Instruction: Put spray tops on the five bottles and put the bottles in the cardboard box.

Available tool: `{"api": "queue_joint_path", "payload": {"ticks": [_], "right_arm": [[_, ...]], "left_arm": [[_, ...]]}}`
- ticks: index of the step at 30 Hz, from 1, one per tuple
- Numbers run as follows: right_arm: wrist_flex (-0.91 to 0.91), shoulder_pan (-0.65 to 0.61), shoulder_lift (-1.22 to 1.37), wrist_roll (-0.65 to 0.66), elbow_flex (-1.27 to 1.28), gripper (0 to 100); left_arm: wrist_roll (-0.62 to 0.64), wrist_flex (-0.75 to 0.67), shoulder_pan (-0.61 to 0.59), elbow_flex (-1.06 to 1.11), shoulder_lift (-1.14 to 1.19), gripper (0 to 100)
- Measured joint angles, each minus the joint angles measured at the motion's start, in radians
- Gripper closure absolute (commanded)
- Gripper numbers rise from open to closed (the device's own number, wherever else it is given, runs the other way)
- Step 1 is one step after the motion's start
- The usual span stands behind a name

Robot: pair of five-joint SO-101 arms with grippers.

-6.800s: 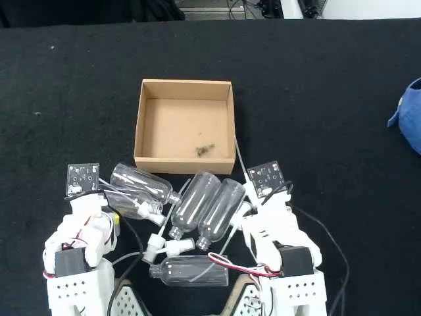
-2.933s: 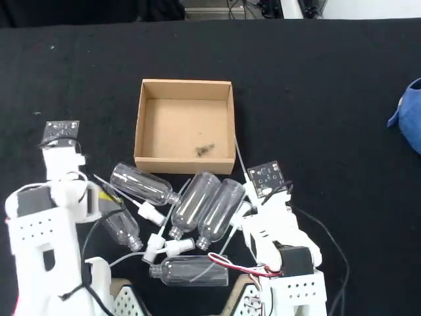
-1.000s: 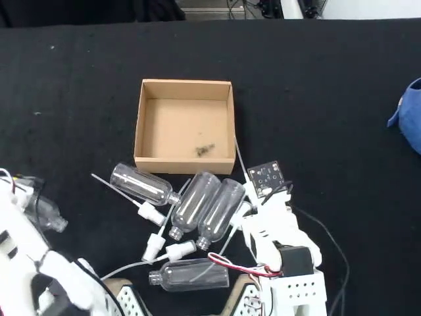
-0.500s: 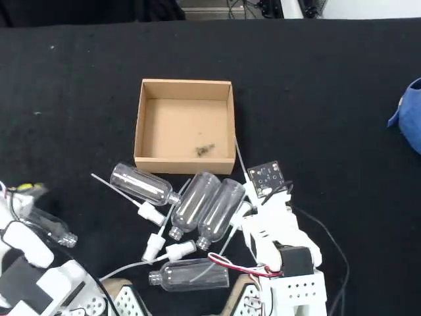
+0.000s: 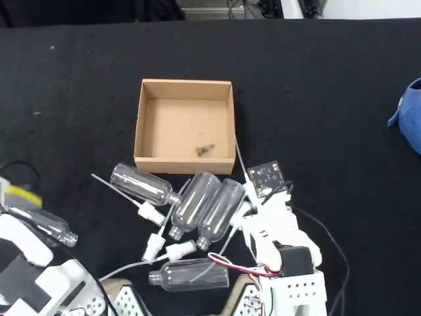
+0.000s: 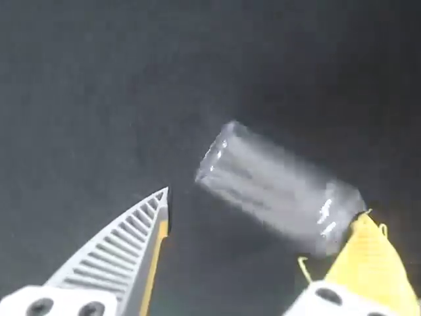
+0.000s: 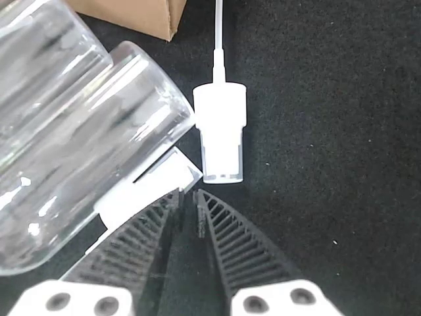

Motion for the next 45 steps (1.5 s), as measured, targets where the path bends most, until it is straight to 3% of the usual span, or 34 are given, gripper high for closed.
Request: {"api": "queue_joint_path", "payload": {"ticks": [4, 7, 13, 19, 30, 38, 45], "right_arm": [[0.0, 0.0, 0.0, 0.0, 0.0, 98.7], [0.0, 0.0, 0.0, 0.0, 0.0, 98.7], [0.0, 0.0, 0.0, 0.0, 0.0, 98.7], [0.0, 0.0, 0.0, 0.0, 0.0, 98.7], [0.0, 0.0, 0.0, 0.0, 0.0, 98.7], [0.0, 0.0, 0.0, 0.0, 0.0, 98.7], [0.0, 0.0, 0.0, 0.0, 0.0, 98.7]], "left_arm": [[-0.427, 0.0, 0.0, 0.071, 0.0, 71], [-0.568, -0.005, 0.006, 0.074, 0.0, 71], [-0.572, -0.012, 0.086, 0.077, 0.0, 71], [-0.574, -0.149, 0.166, 0.19, 0.0, 71], [-0.574, -0.245, 0.138, 0.287, 0.0, 71], [-0.574, -0.439, 0.037, 0.368, 0.0, 71], [-0.574, -0.407, 0.015, 0.388, 0.0, 71]]}}
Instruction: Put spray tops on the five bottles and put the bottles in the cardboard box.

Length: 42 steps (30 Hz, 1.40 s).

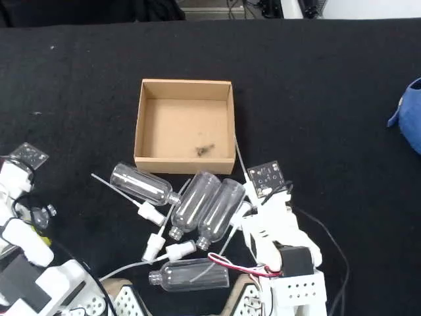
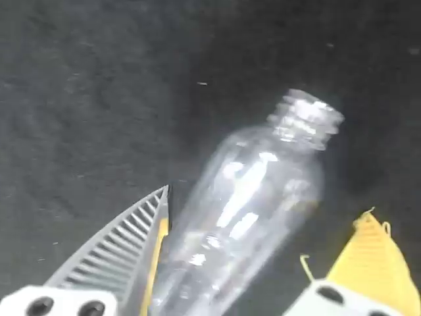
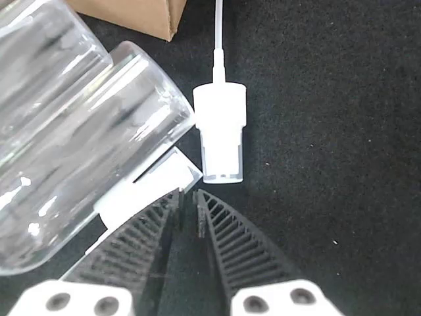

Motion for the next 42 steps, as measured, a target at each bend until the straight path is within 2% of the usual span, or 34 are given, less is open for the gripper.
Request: {"api": "queue_joint_path", "payload": {"ticks": [3, 5, 16, 18, 21, 23, 31, 33, 35, 39, 42], "right_arm": [[0.0, 0.0, 0.0, 0.0, 0.0, 98.7], [0.0, 0.0, 0.0, 0.0, 0.0, 98.7], [0.0, 0.0, 0.0, 0.0, 0.0, 98.7], [0.0, 0.0, 0.0, 0.0, 0.0, 98.7], [0.0, 0.0, 0.0, 0.0, 0.0, 98.7], [0.0, 0.0, 0.0, 0.0, 0.0, 98.7], [0.0, 0.0, 0.0, 0.0, 0.0, 98.7], [0.0, 0.0, 0.0, 0.0, 0.0, 98.7], [0.0, 0.0, 0.0, 0.0, 0.0, 98.7], [0.0, 0.0, 0.0, 0.0, 0.0, 98.7], [0.0, 0.0, 0.0, 0.0, 0.0, 98.7]], "left_arm": [[0.0, 0.092, -0.005, 0.0, 0.0, 71], [0.0, 0.104, -0.017, 0.0, 0.0, 71], [0.0, 0.021, -0.109, 0.037, 0.0, 71], [0.0, 0.021, -0.114, 0.037, 0.0, 77], [0.0, 0.017, -0.118, 0.043, 0.0, 93], [0.0, 0.017, -0.118, 0.066, 0.0, 96], [0.003, 0.029, -0.121, 0.098, 0.0, 95], [0.006, 0.083, -0.121, 0.095, 0.0, 95], [0.006, 0.15, -0.121, 0.068, 0.0, 90], [0.006, 0.239, -0.101, 0.0, 0.0, 71], [0.006, 0.255, -0.101, -0.02, 0.0, 68]]}}
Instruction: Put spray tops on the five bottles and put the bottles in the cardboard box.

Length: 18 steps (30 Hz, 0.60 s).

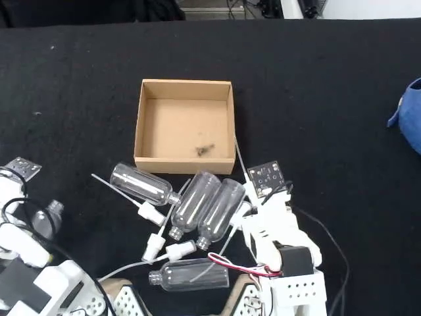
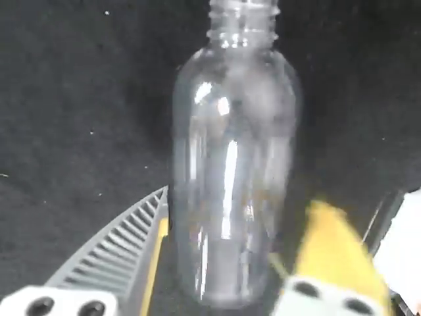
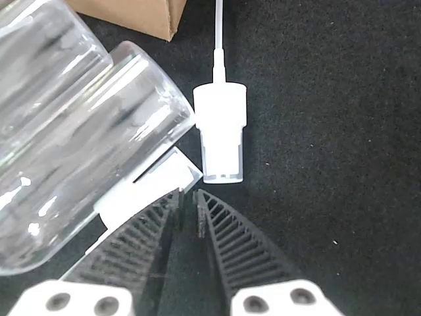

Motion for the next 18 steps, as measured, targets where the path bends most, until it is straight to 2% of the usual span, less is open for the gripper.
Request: {"api": "queue_joint_path", "payload": {"ticks": [5, 13, 18], "right_arm": [[0.0, 0.0, 0.0, 0.0, 0.0, 98.7], [0.0, 0.0, 0.0, 0.0, 0.0, 98.7], [0.0, 0.0, 0.0, 0.0, 0.0, 98.7]], "left_arm": [[0.0, 0.0, 0.048, 0.0, 0.0, 72], [0.0, -0.038, 0.135, 0.006, 0.0, 72], [0.0, -0.141, 0.132, 0.068, 0.0, 74]]}}
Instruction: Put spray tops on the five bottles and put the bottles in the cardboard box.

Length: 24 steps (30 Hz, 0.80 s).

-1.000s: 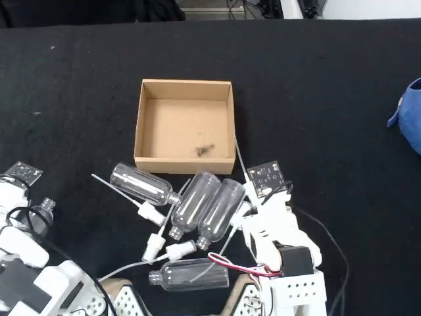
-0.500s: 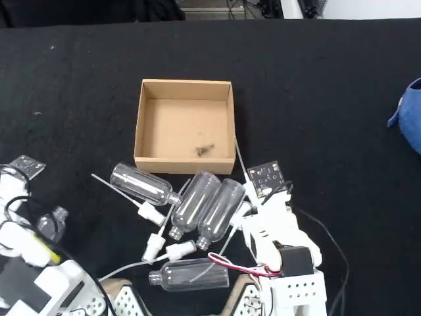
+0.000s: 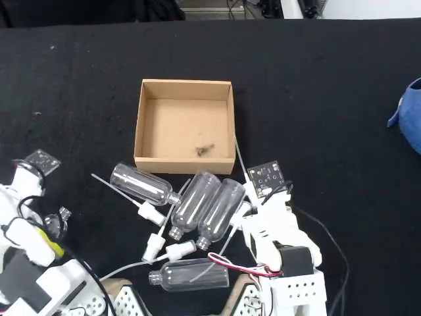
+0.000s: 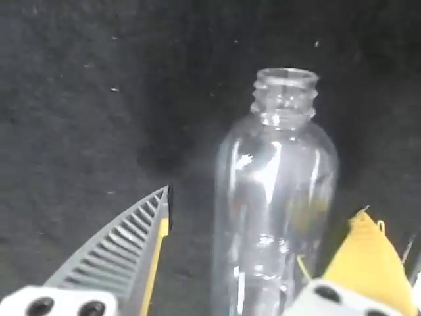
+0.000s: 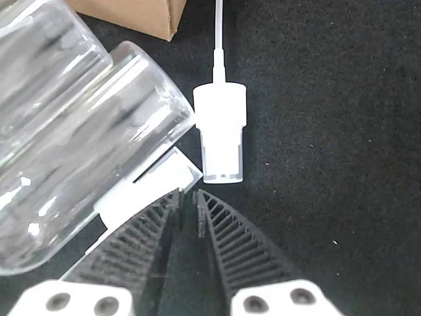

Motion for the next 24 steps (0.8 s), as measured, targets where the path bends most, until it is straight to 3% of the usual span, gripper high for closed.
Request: {"api": "queue_joint_path", "payload": {"ticks": [4, 7, 9, 14, 16, 21, 24], "right_arm": [[0.0, 0.0, 0.0, 0.0, 0.0, 98.7], [0.0, 0.0, 0.0, 0.0, 0.0, 98.7], [0.0, 0.0, 0.0, 0.0, 0.0, 98.7], [-0.055, 0.0, 0.0, 0.018, 0.0, 98.5], [-0.117, 0.018, 0.0, 0.077, -0.002, 97.5], [-0.229, 0.043, 0.0, 0.364, -0.071, 90.4], [-0.252, 0.048, 0.0, 0.382, -0.103, 89.9]], "left_arm": [[0.0, -0.021, -0.008, 0.066, 0.0, 97], [0.0, -0.026, -0.008, 0.069, 0.0, 94], [0.002, -0.026, -0.015, 0.069, 0.0, 98], [0.08, -0.023, -0.052, 0.071, -0.02, 97], [0.166, -0.008, -0.052, 0.071, -0.064, 97], [0.468, 0.06, -0.005, 0.071, -0.212, 97], [0.611, 0.066, -0.005, 0.072, -0.285, 97]]}}
